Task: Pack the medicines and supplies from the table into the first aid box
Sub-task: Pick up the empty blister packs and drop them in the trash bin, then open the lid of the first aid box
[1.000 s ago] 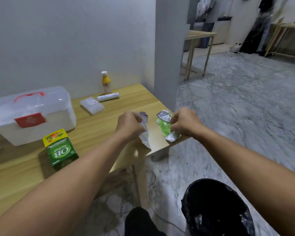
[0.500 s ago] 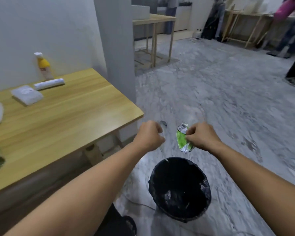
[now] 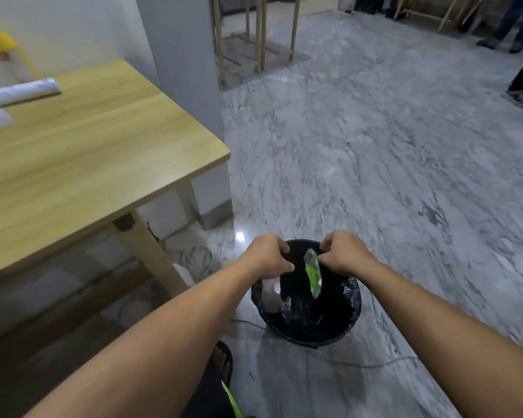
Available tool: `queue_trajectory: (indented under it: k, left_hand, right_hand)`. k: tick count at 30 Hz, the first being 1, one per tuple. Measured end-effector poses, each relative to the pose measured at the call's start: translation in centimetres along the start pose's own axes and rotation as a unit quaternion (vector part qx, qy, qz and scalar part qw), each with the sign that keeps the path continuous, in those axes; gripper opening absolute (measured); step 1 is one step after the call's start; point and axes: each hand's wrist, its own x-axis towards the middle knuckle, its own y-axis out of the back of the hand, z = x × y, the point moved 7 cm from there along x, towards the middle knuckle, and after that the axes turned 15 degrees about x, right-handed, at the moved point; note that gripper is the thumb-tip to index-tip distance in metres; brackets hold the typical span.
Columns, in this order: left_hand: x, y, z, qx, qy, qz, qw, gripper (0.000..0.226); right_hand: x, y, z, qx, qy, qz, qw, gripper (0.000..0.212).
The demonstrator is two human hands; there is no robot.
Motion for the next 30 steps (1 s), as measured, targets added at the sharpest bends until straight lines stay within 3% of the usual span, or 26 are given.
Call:
queue_trajectory:
  k: [8,16,24,30]
  left_hand:
    - [-1.3,6.3,0.3,0.039,-0.028,0.031,0.998,0.051]
    - [-7.9,20.3,-0.9,0.047,-0.034,0.184,0.981,0.044]
    - [-18.9,31.0,-10.5,0.051,0.055,0.277,0.958,0.045]
    - [-26.4,35.1,-20.7,0.075,0.145,0.324,0.932,0.044]
  right_hand:
    - [0.0,2.3,-5.6,0.01,0.062,0.009,0.998,0.03]
    - [-3.4,6.8,-20.9,0.0,0.24,0.025,0.97,0.027]
    - [-9.7,3.5,-37.1,-0.021,0.376,-0.033,0.926,0.024]
    - [-14.3,-4.0,-47.8,-0.028,0.461,-0.069,0.884,0.024]
